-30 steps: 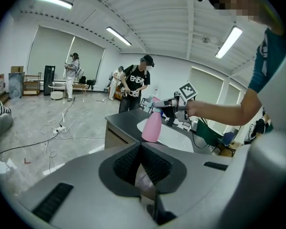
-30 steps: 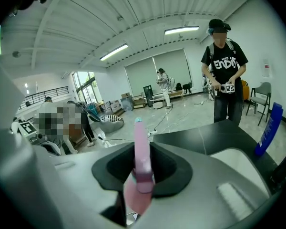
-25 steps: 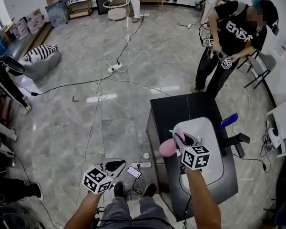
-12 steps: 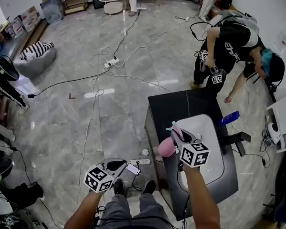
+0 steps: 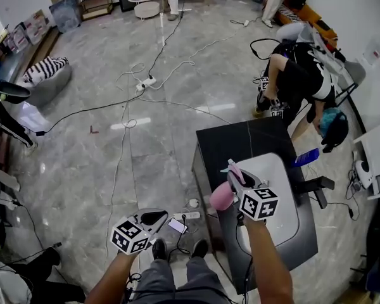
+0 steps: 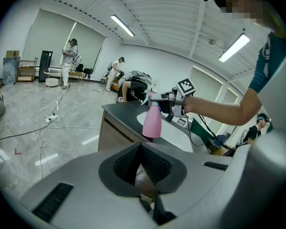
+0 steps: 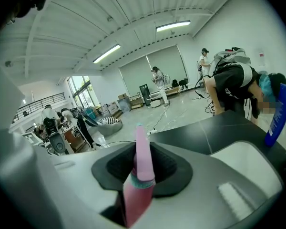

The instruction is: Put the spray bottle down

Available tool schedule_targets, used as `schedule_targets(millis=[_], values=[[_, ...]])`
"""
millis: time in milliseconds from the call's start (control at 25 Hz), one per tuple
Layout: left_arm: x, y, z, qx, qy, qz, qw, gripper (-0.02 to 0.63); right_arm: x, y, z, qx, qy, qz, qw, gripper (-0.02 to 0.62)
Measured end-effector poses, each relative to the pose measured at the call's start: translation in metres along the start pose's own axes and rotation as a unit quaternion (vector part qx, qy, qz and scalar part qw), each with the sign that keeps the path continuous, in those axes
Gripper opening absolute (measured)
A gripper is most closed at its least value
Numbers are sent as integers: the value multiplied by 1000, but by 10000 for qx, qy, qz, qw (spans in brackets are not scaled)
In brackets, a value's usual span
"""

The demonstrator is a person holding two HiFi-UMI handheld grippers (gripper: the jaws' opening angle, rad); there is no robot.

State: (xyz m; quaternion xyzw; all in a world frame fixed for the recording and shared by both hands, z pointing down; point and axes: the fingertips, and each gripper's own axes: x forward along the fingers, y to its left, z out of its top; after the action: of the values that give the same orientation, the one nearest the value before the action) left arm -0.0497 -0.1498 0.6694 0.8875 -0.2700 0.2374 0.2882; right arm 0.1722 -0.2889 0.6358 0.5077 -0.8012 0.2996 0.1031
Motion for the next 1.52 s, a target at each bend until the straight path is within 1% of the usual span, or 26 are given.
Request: schedule_targets(millis=[280, 680, 1000, 1200, 1520], values=[[-1, 11, 1, -39, 2, -6, 10000, 6, 6, -1, 2, -26, 40, -90, 9999, 100], [-10, 16, 5, -34, -43, -22, 10000, 6, -1, 9, -2, -35, -3, -191, 9998, 101], [-12, 15, 3, -49, -28, -28, 10000, 6, -6, 9, -3, -98, 27, -270, 9996, 101], [-12, 15, 0, -64, -40, -23, 10000, 6, -10, 2, -5, -166, 28, -414, 9990, 101], [-12, 15, -4, -113, -8, -30, 9999, 6, -8, 2, -1, -207, -17, -526, 9984, 101]])
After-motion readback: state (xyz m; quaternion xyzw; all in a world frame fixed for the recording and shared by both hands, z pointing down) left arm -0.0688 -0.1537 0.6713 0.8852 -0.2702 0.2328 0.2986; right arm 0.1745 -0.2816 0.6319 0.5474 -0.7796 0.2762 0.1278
